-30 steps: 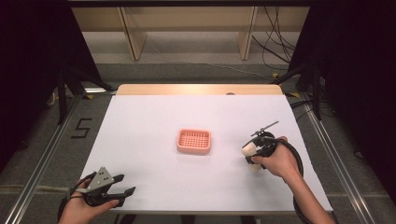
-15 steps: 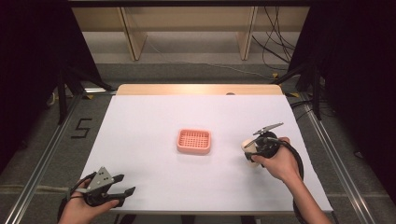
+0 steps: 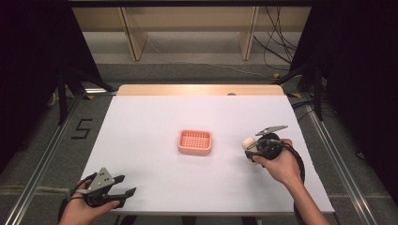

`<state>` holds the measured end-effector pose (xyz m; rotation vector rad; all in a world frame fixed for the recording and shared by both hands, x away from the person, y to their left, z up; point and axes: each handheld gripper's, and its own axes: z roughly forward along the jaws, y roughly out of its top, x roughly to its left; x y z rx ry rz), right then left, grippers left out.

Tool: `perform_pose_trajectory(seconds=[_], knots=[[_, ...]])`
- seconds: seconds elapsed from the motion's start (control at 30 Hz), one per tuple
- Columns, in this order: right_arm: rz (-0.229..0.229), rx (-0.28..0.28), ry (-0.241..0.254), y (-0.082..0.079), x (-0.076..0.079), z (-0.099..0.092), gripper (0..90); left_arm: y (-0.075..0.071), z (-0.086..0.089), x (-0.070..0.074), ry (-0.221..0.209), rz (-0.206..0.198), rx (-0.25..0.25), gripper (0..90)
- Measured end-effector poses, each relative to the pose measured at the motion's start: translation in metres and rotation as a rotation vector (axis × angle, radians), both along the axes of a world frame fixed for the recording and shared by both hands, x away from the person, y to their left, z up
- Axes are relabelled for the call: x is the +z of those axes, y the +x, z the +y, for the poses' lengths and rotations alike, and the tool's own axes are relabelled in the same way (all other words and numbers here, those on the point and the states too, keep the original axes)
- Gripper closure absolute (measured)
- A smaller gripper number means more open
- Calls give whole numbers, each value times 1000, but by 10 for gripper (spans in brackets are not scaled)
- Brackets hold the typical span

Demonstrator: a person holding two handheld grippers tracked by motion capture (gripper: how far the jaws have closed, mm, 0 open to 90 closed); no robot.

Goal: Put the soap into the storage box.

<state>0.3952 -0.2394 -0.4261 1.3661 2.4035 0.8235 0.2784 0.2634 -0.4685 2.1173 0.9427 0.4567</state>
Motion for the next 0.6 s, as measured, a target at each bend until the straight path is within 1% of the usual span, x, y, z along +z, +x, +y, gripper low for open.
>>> perform_pose_trajectory(seconds=[0.1,0.17,0.27,0.3,0.33,0.37,0.4,0.43,0.47,0.5,0.53,0.57,0.6], knots=[[-2,4,6,-1,0,1,498,0,0,0,-7,0,3,363],[-13,13,12,-1,0,2,498,0,0,0,-9,-1,3,364],[-22,20,16,-1,1,2,498,-1,-1,-1,-23,9,15,363],[-32,29,20,-1,2,3,498,0,0,-1,-14,3,8,364],[-66,56,14,1,2,2,498,0,0,0,-10,1,4,363],[-70,57,16,1,2,2,498,0,-1,-1,-18,6,13,363],[-55,50,18,0,3,4,498,-1,-1,-1,-18,10,12,363],[-80,55,26,0,3,5,498,0,-1,-1,-21,9,11,363],[-80,55,26,0,3,5,498,0,-1,-1,-21,9,11,364],[-92,66,34,2,3,5,498,-1,-1,-1,-23,8,15,364],[-88,77,33,2,4,5,498,-1,-2,-1,-36,9,16,363],[-94,84,29,2,4,5,498,-1,-1,-1,-25,9,11,364],[-80,58,48,1,4,8,498,0,0,-1,-14,7,11,363]])
